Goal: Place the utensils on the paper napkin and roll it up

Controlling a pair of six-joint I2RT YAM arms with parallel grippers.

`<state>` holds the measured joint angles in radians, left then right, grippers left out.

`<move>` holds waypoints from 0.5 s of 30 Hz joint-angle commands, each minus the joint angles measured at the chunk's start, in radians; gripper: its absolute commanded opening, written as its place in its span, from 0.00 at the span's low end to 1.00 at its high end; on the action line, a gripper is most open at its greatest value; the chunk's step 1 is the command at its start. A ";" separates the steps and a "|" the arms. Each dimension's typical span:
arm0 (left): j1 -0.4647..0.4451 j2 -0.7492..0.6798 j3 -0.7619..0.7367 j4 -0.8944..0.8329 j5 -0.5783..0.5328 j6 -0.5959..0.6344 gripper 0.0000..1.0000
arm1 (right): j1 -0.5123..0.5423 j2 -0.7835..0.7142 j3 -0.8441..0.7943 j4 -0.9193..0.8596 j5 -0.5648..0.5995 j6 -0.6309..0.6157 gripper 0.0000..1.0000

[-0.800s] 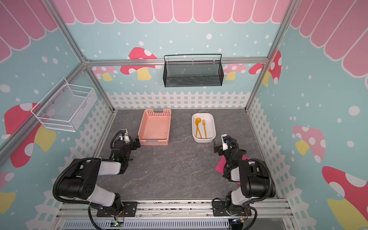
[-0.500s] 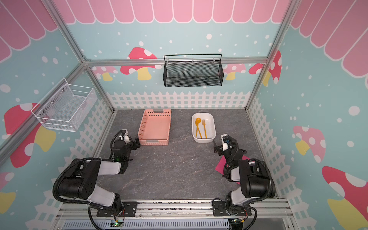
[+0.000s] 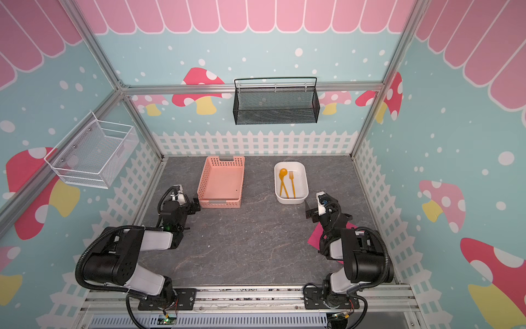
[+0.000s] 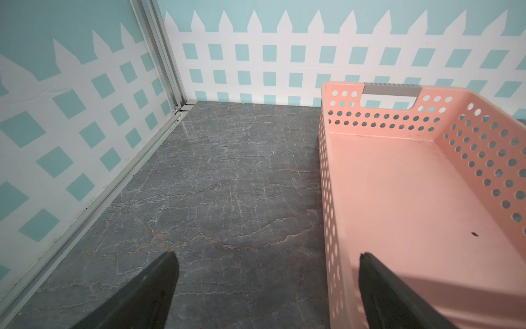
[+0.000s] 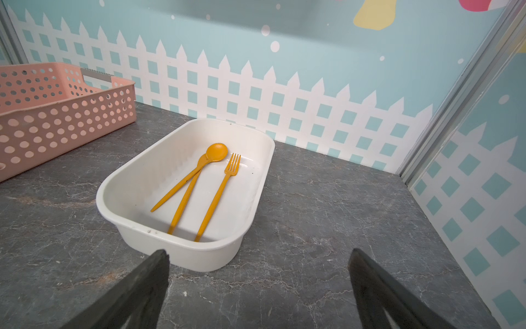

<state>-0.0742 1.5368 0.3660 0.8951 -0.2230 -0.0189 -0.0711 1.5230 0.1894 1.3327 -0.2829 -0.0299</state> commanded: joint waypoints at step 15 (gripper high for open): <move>0.030 0.002 0.029 -0.016 0.005 -0.029 1.00 | -0.002 0.004 -0.010 0.037 -0.014 -0.022 0.99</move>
<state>-0.0631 1.5368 0.3706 0.8909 -0.2218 -0.0265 -0.0711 1.5230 0.1894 1.3327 -0.2832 -0.0303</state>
